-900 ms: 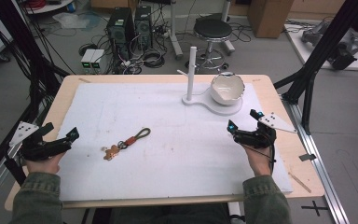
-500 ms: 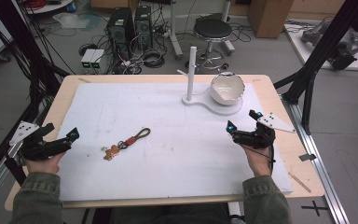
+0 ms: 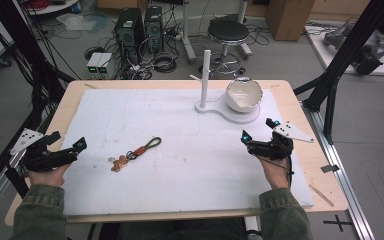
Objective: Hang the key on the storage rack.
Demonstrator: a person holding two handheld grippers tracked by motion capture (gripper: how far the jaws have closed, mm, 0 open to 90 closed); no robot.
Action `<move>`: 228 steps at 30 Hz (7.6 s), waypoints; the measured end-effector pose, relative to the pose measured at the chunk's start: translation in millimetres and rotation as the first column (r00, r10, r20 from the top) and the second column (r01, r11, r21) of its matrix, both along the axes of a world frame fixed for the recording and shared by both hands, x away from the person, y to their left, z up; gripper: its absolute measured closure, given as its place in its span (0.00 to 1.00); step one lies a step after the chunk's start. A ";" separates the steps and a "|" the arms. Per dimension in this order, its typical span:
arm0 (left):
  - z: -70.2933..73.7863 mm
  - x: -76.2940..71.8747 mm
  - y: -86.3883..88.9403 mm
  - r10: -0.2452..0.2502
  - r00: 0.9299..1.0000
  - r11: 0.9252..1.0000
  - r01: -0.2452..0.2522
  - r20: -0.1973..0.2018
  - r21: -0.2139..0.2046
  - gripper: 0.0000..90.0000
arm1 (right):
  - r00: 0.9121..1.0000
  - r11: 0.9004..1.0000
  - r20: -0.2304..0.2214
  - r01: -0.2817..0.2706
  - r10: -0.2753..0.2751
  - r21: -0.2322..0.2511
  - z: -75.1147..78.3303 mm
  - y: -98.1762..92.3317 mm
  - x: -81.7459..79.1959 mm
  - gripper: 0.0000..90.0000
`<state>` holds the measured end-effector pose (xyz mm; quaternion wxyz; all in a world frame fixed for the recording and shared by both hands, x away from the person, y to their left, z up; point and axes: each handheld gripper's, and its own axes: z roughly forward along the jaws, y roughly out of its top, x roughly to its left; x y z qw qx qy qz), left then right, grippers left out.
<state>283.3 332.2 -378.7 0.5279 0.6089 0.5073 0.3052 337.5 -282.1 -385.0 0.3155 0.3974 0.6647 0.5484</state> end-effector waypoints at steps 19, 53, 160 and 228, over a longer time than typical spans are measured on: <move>13.8 11.5 -25.1 -0.061 0.997 0.994 0.064 -0.037 0.087 0.02 | 1.000 1.000 -0.004 0.001 -0.001 0.009 -2.3 -1.9 -1.0 0.01; 19.2 48.2 -89.6 -0.249 0.953 0.931 0.285 -0.174 0.229 0.02 | 1.000 1.000 -0.009 -0.015 0.015 0.007 -3.0 -1.1 -1.6 0.00; -9.0 90.6 -120.8 -0.367 0.785 0.826 0.522 -0.499 0.212 0.81 | 1.000 1.000 -0.011 -0.014 0.014 0.001 -4.1 -1.3 -4.8 0.01; 104.4 163.4 -149.4 -0.397 0.881 0.906 0.420 -0.257 0.041 0.81 | 0.999 0.999 -0.035 0.022 -0.021 0.036 -5.7 -9.8 -9.8 0.00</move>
